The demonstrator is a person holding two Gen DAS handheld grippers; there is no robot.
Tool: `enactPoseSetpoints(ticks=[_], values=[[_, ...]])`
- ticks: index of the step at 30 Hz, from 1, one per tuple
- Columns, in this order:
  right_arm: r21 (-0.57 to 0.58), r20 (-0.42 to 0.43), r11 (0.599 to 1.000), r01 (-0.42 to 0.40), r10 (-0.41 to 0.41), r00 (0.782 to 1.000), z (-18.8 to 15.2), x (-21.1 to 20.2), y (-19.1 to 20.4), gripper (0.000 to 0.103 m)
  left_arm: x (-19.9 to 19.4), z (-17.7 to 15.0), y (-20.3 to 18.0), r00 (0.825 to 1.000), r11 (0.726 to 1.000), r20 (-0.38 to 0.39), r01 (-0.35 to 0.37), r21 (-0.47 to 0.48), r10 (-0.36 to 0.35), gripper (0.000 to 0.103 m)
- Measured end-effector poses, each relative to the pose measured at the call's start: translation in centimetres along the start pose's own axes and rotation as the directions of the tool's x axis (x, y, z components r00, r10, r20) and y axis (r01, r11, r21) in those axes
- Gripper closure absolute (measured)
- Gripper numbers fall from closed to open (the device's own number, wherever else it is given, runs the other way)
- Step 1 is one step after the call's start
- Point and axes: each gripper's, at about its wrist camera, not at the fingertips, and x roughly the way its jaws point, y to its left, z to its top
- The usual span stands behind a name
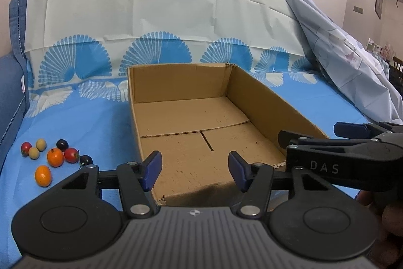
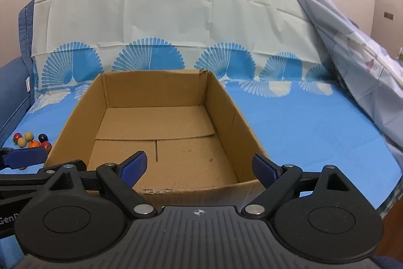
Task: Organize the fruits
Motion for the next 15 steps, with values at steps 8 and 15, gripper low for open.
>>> enactPoseSetpoints(ticks=[8,15], values=[[-0.05,0.045,0.999,0.017,-0.015,0.999,-0.01,-0.32,0.82,0.031,0.06,0.07,-0.15,1.0,1.0,0.029,-0.011,0.018,0.011,0.039],[-0.038,0.091,0.999,0.024,-0.02,0.996,0.08,-0.75,0.75,0.035,-0.21,-0.14,-0.56,1.0,1.0,0.031,-0.005,0.027,0.004,0.052]])
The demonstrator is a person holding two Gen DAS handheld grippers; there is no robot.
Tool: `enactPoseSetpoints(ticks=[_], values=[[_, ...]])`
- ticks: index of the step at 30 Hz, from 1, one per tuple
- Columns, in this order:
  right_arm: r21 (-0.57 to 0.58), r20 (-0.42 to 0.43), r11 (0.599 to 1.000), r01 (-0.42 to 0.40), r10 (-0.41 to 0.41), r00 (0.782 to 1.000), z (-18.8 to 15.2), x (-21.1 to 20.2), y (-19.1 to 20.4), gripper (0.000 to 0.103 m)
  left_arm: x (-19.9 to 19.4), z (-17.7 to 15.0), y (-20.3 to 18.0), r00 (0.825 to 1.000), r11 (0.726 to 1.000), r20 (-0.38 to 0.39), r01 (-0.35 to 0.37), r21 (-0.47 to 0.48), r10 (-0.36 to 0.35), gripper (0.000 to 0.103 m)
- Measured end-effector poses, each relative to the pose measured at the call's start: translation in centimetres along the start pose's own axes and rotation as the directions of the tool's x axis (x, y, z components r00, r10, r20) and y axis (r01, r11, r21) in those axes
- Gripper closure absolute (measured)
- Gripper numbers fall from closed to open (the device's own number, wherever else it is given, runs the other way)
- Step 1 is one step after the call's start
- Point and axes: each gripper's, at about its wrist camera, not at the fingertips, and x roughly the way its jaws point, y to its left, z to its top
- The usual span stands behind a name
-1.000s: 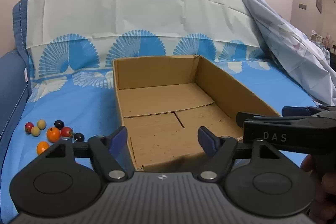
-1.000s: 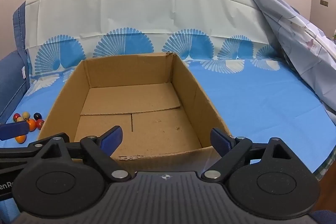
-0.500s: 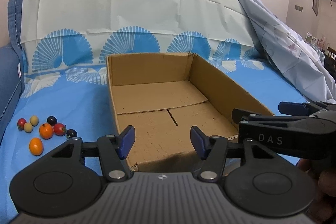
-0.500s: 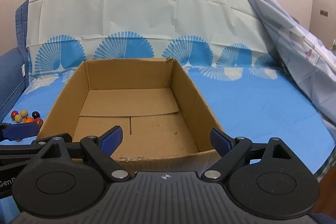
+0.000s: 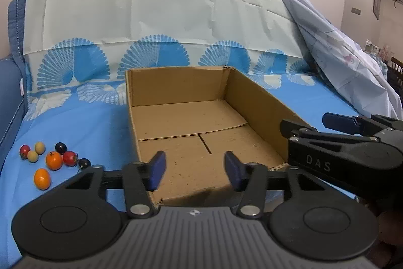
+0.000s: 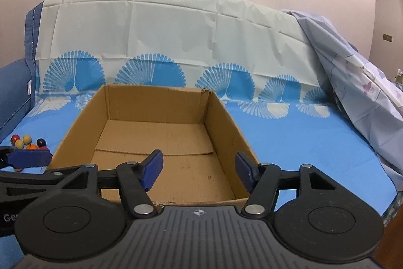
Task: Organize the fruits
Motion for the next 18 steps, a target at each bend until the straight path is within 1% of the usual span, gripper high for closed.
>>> enactPoseSetpoints(ticks=[1,2,3,6,9,12,18], values=[[0.006,-0.003,1.0,0.001,-0.001,1.0,0.04,-0.03,-0.07,0.032,-0.03,0.06,-0.04,1.0,1.0,0.001,0.005,0.001,-0.005,0.055],[0.016,-0.004,1.0,-0.004,0.004,1.0,0.11,-0.09,-0.2,0.026,-0.06,0.06,-0.11,1.0,1.0,0.002,0.009,0.003,-0.009,0.057],[0.025,-0.002,1.0,-0.009,0.009,1.0,0.18,-0.15,-0.27,0.023,-0.09,0.05,-0.17,1.0,1.0,0.005,0.016,0.0,-0.016,0.062],[0.025,0.002,0.999,-0.022,0.022,1.0,0.23,-0.33,-0.18,0.023,-0.24,0.11,-0.35,1.0,1.0,0.01,0.029,0.002,-0.029,0.066],[0.015,0.001,1.0,-0.026,0.026,1.0,0.23,-0.36,0.07,0.024,-0.3,0.16,-0.38,0.999,0.999,0.012,0.037,-0.008,-0.037,0.067],[0.018,-0.004,0.999,-0.032,0.032,0.999,0.25,-0.36,0.05,0.024,-0.16,0.26,-0.28,1.0,1.0,0.009,0.022,-0.013,-0.022,0.067],[0.025,-0.015,1.0,-0.009,0.01,1.0,0.41,-0.24,-0.03,0.022,-0.21,0.34,-0.05,1.0,0.999,0.019,0.017,-0.033,-0.016,0.067]])
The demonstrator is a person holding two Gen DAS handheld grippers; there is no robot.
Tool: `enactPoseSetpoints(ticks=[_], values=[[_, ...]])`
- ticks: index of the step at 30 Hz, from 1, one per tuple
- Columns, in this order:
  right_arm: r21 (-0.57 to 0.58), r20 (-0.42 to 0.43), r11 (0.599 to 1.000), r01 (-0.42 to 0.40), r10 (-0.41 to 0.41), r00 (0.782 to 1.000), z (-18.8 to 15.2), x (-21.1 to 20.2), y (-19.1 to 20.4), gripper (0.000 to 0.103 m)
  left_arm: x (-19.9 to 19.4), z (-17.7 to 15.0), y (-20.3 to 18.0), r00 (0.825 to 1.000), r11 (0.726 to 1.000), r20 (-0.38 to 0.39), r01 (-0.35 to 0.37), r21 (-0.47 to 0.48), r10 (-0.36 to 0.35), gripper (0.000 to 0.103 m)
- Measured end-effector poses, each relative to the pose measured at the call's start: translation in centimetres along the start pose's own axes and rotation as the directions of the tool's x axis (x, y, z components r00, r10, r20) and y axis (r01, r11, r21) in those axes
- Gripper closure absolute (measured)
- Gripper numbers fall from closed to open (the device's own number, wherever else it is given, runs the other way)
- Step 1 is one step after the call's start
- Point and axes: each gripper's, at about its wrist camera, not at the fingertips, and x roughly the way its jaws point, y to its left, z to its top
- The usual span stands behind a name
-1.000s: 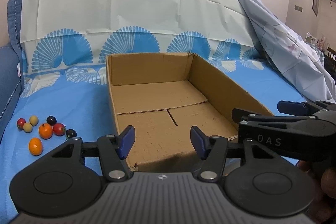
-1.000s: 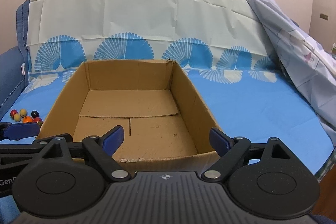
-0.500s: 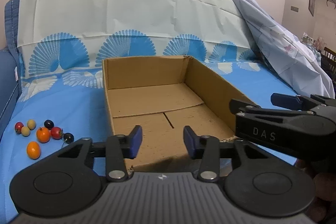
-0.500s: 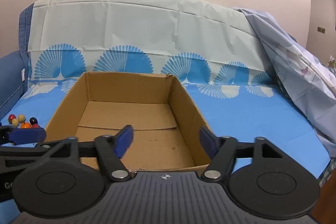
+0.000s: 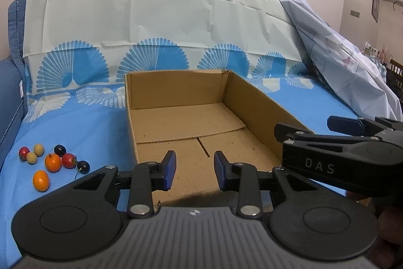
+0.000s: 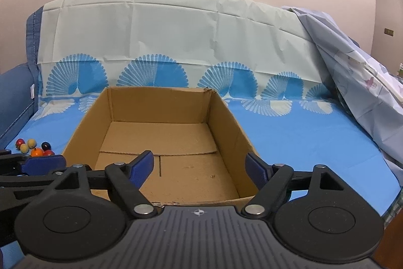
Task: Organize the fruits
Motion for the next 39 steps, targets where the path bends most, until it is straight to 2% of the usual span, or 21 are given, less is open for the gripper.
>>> enactPoseSetpoints(ticks=[4,8,10,12,16,18,20,23,26,29,32,34,36,38,39], values=[[0.016,-0.002,1.0,-0.004,0.004,1.0,0.0,0.0,-0.1,0.022,-0.2,-0.1,-0.5,0.999,1.0,0.034,-0.025,0.017,0.024,0.067],[0.015,0.006,1.0,0.004,-0.004,1.0,-0.1,-0.1,0.2,0.023,-1.5,-0.2,-0.9,0.994,0.999,0.108,-0.032,0.038,0.028,0.067],[0.03,0.01,1.0,0.009,-0.009,1.0,-0.2,0.0,0.1,0.025,-1.9,-0.1,-0.6,0.994,1.0,0.109,0.001,0.022,-0.004,0.067],[0.044,0.01,0.999,0.013,-0.014,1.0,-0.3,0.1,0.1,0.036,-2.3,-0.1,-0.4,0.994,0.999,0.107,0.037,0.027,-0.04,0.067],[0.114,0.005,0.993,0.001,-0.001,1.0,0.0,0.3,-0.1,0.039,-4.1,0.8,0.8,0.987,0.997,0.147,0.063,0.053,-0.07,0.067],[0.149,0.001,0.989,-0.014,0.014,1.0,0.2,0.3,0.1,0.04,-5.0,1.9,2.0,0.983,0.992,0.142,0.107,0.068,-0.116,0.068],[0.171,0.009,0.985,-0.035,0.034,0.999,0.5,0.1,0.5,0.043,-6.0,3.0,3.2,0.979,0.982,0.135,0.138,0.129,-0.155,0.068],[0.18,0.044,0.981,-0.069,0.062,0.997,0.9,-0.6,1.5,0.047,-7.3,4.1,5.4,0.982,0.961,0.091,0.139,0.24,-0.165,0.068],[0.157,0.082,0.982,-0.102,0.09,0.993,1.1,-1.4,2.8,0.048,-8.3,4.0,8.5,0.983,0.951,0.041,0.16,0.265,-0.177,0.068],[0.143,0.093,0.977,-0.157,0.145,0.985,1.3,-1.6,4.2,0.048,-8.3,3.0,11.8,0.985,0.961,-0.017,0.17,0.219,-0.171,0.067],[0.119,0.099,0.974,-0.195,0.184,0.978,1.6,-1.8,5.7,0.048,-7.6,0.4,15.0,0.992,0.988,-0.052,0.117,0.098,-0.113,0.067],[0.106,0.099,0.971,-0.216,0.206,0.973,1.7,-2.0,6.5,0.048,-6.9,-2.3,16.7,0.993,0.996,-0.079,0.085,0.033,-0.083,0.067],[0.094,0.091,0.966,-0.242,0.233,0.968,1.7,-2.2,7.4,0.048,-6.2,-3.9,17.8,0.987,0.999,-0.152,0.045,-0.028,-0.049,0.067],[0.092,0.077,0.958,-0.272,0.265,0.961,1.6,-2.2,8.2,0.048,-7.2,-4.0,18.2,0.997,1.0,-0.073,-0.003,-0.02,0.001,0.067],[0.089,0.073,0.955,-0.283,0.277,0.958,1.6,-2.2,8.6,0.048,-7.5,-4.0,18.1,0.998,1.0,-0.061,-0.003,0.001,0.003,0.066]])
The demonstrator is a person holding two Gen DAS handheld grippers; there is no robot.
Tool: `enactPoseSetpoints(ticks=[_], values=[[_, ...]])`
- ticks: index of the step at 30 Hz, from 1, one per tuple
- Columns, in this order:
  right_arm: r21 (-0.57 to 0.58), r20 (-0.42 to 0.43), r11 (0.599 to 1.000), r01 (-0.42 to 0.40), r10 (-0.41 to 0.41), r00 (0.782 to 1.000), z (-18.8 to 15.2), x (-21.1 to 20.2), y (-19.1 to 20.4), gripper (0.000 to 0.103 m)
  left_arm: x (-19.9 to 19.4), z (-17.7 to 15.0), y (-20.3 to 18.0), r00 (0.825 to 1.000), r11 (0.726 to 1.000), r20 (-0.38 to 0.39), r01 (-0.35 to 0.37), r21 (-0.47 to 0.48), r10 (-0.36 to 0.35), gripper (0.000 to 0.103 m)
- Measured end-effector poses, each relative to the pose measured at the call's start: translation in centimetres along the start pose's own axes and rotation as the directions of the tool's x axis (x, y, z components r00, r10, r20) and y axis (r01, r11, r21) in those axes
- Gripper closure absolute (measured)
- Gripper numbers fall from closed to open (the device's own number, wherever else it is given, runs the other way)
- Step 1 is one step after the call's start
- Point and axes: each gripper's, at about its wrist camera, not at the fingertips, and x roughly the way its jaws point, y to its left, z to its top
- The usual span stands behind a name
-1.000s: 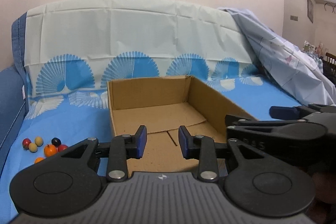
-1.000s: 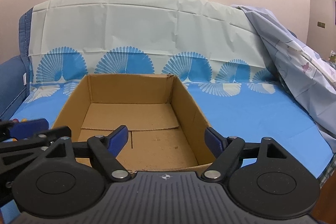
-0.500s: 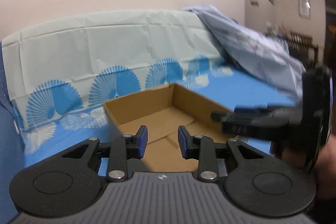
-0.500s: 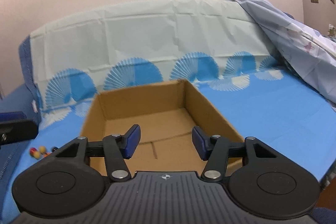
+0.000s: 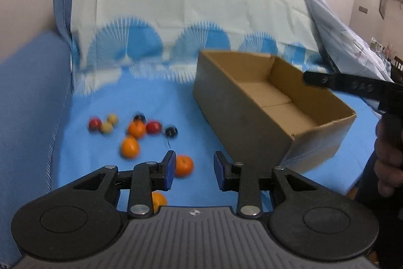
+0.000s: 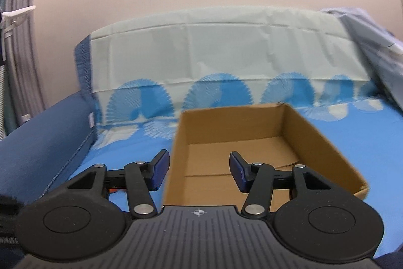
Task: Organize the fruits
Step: 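Move both tools from the box toward the fruit pile, then close the left tool on a large orange while the right tool grasps a small orange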
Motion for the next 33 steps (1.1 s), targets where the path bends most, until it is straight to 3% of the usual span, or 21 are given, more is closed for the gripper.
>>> enactPoseSetpoints(ticks=[5,10,12,18,23,26,28,31,33], values=[[-0.08,-0.018,0.993,-0.083,0.082,0.997,-0.7,0.5,2.8,0.048,-0.9,-0.5,0.6,0.999,0.999,0.023,0.039,-0.004,-0.039,0.066],[-0.143,-0.032,0.978,-0.149,0.146,0.989,-1.1,0.8,5.1,0.049,-1.1,-0.1,2.3,0.999,0.99,0.02,0.042,-0.137,-0.04,0.066],[-0.147,-0.049,0.975,-0.168,0.162,0.986,-1.3,1.3,5.6,0.056,-1.4,0.2,2.9,0.999,0.984,0.023,0.043,-0.175,-0.039,0.066],[-0.187,-0.111,0.952,-0.242,0.224,0.968,-2.3,3.3,7.7,0.064,-1.6,-0.4,4.6,1.0,0.967,0.007,0.026,-0.253,-0.025,0.066],[-0.249,-0.184,0.927,-0.282,0.24,0.953,-3.8,5.6,9.8,0.064,-1.4,-0.7,7.2,1.0,0.935,0.005,0.023,-0.355,-0.022,0.066],[-0.254,-0.225,0.921,-0.297,0.242,0.944,-4.4,7.2,10.7,0.064,-0.4,-0.9,8.7,0.998,0.905,-0.048,0.013,-0.426,-0.037,0.066],[-0.257,-0.271,0.92,-0.296,0.225,0.936,-5.0,8.7,11.1,0.06,1.0,-1.1,9.6,0.99,0.885,-0.127,-0.007,-0.466,-0.059,0.066],[-0.252,-0.325,0.926,-0.282,0.194,0.926,-6.2,11.0,11.4,0.059,3.6,-1.6,10.9,0.959,0.841,-0.257,-0.04,-0.54,-0.119,0.066],[-0.269,-0.342,0.922,-0.28,0.18,0.922,-6.9,12.2,11.5,0.057,4.6,-1.8,11.5,0.947,0.82,-0.286,-0.044,-0.57,-0.148,0.066]])
